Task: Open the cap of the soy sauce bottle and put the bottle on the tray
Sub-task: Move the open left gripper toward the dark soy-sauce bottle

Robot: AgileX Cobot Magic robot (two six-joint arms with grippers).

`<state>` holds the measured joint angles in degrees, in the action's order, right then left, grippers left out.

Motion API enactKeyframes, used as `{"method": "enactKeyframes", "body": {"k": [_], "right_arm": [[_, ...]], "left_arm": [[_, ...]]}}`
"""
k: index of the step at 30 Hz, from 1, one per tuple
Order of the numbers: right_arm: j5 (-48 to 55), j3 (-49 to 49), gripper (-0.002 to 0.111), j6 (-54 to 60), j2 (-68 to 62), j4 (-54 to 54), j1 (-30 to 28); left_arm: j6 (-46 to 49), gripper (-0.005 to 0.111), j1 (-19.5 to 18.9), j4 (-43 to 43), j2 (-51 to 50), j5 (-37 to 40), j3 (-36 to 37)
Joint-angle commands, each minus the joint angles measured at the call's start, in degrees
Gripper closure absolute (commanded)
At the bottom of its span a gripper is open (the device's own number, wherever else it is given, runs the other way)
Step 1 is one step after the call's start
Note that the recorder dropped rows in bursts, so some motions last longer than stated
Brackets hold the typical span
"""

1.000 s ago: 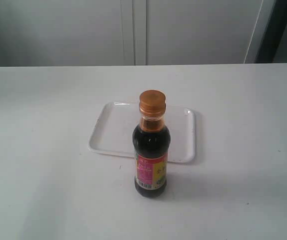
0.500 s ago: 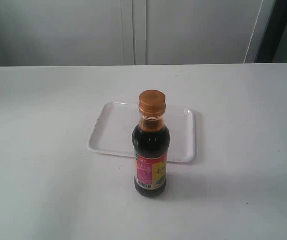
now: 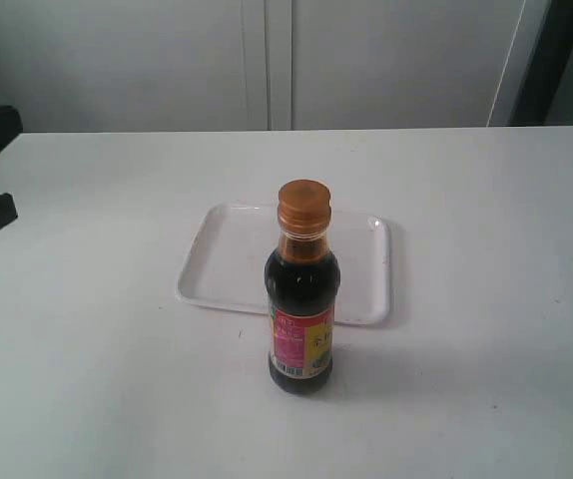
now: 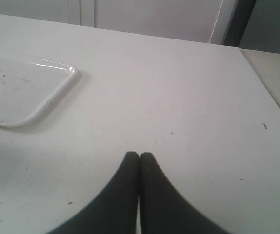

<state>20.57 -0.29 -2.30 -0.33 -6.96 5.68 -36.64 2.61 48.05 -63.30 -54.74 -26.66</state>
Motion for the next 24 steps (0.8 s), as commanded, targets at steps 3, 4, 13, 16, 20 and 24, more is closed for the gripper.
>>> {"method": "enactKeyframes", "body": {"k": [3,4,13,16,20,24], "right_arm": [[-0.3,0.3,0.108,-0.1,0.3,-0.4,0.0],[-0.4,0.3,0.108,-0.1,0.3,-0.4,0.0],[-0.4,0.3,0.108,-0.1,0.3,-0.4,0.0],[-0.4,0.3,0.108,-0.1,0.3,-0.4,0.0],[-0.3,0.3,0.108,-0.1,0.3,-0.4,0.0],[-0.3,0.3,0.108,-0.1,0.3,-0.4,0.0]], "left_arm": [[-2.6,0.107,-0.2,6.9,-5.5,-12.2,-0.4],[-3.1,0.107,-0.2,7.3,-6.3,-13.0,-0.4],[-3.7,0.107,-0.2,12.9,-13.5,-15.2,-2.4],[-3.7,0.107,0.7,14.3,-16.0,-15.2,-3.1],[-3.8,0.107,3.6,16.3,-18.8,-15.2,-4.8],[-4.7,0.107,7.1,18.8,-20.8,-15.2,-6.0]]}}
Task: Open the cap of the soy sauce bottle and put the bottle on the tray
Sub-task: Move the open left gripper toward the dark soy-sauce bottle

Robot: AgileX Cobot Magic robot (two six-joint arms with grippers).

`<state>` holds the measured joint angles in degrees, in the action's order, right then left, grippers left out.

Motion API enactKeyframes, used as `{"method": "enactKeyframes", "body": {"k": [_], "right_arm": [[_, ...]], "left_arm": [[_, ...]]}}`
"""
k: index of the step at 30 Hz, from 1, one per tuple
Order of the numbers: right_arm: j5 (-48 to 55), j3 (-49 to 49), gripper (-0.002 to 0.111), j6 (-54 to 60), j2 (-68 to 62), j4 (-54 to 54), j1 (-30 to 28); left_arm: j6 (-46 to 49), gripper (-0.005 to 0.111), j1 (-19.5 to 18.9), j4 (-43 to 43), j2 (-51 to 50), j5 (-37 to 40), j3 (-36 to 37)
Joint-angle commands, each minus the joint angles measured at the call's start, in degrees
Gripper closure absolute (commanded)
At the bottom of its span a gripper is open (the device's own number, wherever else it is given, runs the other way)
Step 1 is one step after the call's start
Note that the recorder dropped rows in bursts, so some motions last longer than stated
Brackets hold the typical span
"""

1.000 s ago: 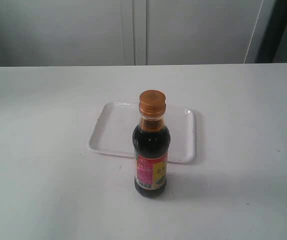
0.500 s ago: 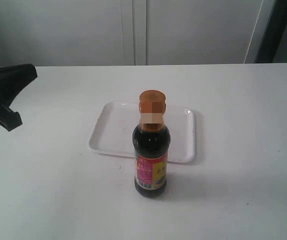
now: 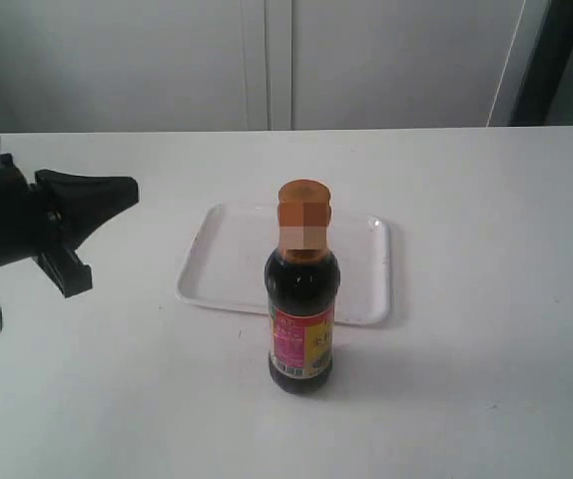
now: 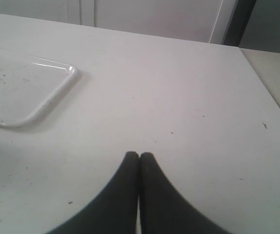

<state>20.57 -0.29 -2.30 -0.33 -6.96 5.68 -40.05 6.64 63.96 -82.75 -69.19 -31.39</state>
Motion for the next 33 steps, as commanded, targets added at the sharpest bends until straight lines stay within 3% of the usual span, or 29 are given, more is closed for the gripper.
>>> {"method": "enactKeyframes", "body": {"k": [1,4,7,14,22,26,30,33], "right_arm": [[-0.3,0.3,0.108,-0.1,0.3,-0.4,0.0],[-0.3,0.3,0.108,-0.1,0.3,-0.4,0.0],[-0.4,0.3,0.108,-0.1,0.3,-0.4,0.0],[-0.4,0.3,0.108,-0.1,0.3,-0.4,0.0],[-0.4,0.3,0.108,-0.1,0.3,-0.4,0.0],[-0.4,0.3,0.108,-0.1,0.3,-0.4,0.0],[-0.4,0.3,0.108,-0.1,0.3,-0.4,0.0],[-0.4,0.3,0.108,-0.1,0.3,-0.4,0.0]], "left_arm": [[-1.4,0.107,3.5,3.6,-1.6,-0.8,-1.4],[-3.2,0.106,3.8,3.0,-1.6,-0.8,-1.4],[-5.6,0.094,3.8,3.4,-1.6,-0.8,-1.4],[-8.6,0.021,4.4,8.6,-1.6,-0.8,-1.4],[-3.2,0.02,12.1,11.9,-1.6,-0.8,-1.4],[-2.0,0.02,13.6,8.5,-1.6,-0.8,-1.4],[-0.4,0.02,18.2,2.4,-3.2,-0.8,-1.4],[1.8,0.02,18.7,-2.6,-5.8,-0.8,-1.4]]}}
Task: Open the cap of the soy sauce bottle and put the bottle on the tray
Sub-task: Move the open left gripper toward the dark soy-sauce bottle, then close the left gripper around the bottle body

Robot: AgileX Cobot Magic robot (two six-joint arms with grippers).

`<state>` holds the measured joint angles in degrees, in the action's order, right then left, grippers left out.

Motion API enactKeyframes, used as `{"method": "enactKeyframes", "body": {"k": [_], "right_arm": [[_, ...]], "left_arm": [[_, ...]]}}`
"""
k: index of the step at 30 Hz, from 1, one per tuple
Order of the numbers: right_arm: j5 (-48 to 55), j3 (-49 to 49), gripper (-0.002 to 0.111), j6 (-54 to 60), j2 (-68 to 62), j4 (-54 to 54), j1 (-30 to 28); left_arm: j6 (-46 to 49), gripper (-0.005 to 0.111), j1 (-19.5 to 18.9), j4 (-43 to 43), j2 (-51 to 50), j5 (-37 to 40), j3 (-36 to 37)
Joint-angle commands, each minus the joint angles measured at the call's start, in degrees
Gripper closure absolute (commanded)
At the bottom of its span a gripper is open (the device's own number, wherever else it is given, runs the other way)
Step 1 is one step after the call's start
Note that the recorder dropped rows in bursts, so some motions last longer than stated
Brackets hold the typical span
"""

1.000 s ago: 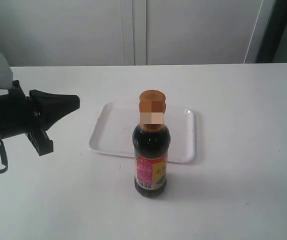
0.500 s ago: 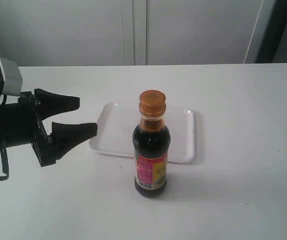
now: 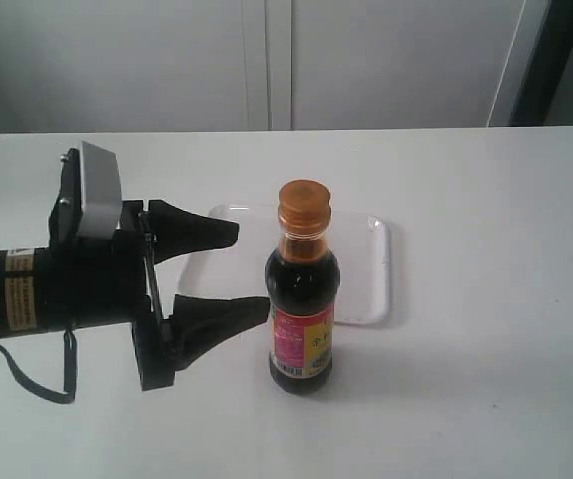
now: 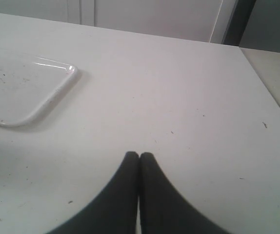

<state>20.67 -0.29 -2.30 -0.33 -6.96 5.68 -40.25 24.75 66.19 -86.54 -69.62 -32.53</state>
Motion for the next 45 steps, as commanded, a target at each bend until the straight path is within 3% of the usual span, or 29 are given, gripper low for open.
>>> {"method": "enactKeyframes", "body": {"k": [1,12,23,45], "right_arm": [[-0.4,0.3,0.108,-0.1,0.3,-0.4,0.0],[-0.4,0.3,0.108,-0.1,0.3,-0.4,0.0],[-0.5,0.3,0.108,-0.1,0.3,-0.4,0.0],[-0.5,0.3,0.108,-0.1,0.3,-0.4,0.0]], "left_arm": [[2.5,0.02,0.6,-5.2,-2.6,-0.3,-0.2],[6.6,0.02,1.0,-7.2,-6.1,-0.3,-0.2],[12.3,0.02,7.9,-14.7,-6.1,-0.3,-0.2],[12.8,0.021,7.9,-16.4,-20.0,-0.3,-9.6]]}}
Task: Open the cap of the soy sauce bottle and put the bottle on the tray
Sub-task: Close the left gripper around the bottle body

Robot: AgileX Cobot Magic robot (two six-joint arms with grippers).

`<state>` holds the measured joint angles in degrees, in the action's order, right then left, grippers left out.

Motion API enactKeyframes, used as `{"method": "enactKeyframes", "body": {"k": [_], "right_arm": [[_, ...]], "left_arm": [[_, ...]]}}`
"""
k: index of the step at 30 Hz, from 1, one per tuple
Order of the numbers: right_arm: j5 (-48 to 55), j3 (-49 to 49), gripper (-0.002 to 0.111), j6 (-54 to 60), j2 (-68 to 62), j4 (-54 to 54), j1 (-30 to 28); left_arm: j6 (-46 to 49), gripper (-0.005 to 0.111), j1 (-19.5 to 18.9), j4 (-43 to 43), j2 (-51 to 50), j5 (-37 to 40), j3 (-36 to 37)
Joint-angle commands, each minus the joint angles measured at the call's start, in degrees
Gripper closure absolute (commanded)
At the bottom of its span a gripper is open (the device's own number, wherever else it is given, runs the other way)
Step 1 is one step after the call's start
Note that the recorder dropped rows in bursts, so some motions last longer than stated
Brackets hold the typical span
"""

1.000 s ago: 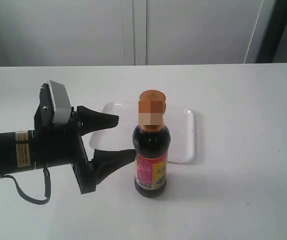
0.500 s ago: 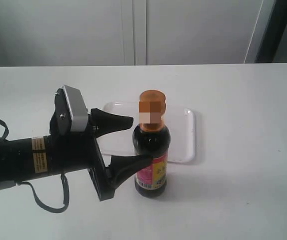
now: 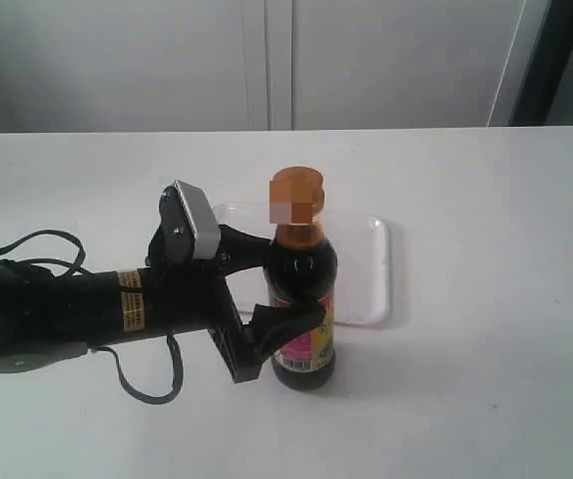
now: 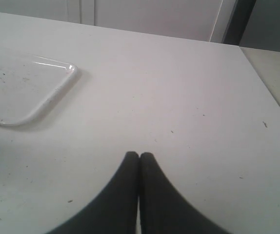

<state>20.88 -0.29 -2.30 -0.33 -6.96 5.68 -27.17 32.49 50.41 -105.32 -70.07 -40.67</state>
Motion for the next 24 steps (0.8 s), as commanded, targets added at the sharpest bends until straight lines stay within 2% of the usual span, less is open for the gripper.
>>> {"method": "enactKeyframes", "body": {"k": [1,7,13,15,17,18,20,24], "right_arm": [[-0.6,0.3,0.108,-0.1,0.3,-0.4,0.0],[-0.6,0.3,0.108,-0.1,0.3,-0.4,0.0],[-0.7,0.3,0.108,-1.3,0.3,-0.4,0.0],[-0.7,0.3,0.108,-1.3,0.3,-0.4,0.0],[-0.7,0.3,0.108,-1.3,0.3,-0.4,0.0],[-0.7,0.3,0.108,-1.3,0.3,-0.4,0.0],[-0.7,0.3,0.108,-1.3,0.3,-0.4,0.0],[-0.7,0.3,0.108,-1.3,0.3,-0.4,0.0]], "left_arm": [[-0.9,0.021,0.2,-0.6,-2.1,0.1,-2.5],[-0.9,0.021,0.2,1.2,-2.4,0.1,-4.0],[0.5,0.039,0.2,6.8,-2.4,0.1,-4.0],[0.5,0.055,0.2,8.9,-2.4,0.1,-4.0],[1.7,0.075,0.2,11.2,-2.4,0.1,-4.0],[2.2,0.09,0.2,12.7,-2.4,0.1,-4.0],[2.7,0.107,0.2,14.0,-2.4,0.1,-4.0],[2.2,0.106,0.2,14.4,-2.4,0.1,-4.0]]}}
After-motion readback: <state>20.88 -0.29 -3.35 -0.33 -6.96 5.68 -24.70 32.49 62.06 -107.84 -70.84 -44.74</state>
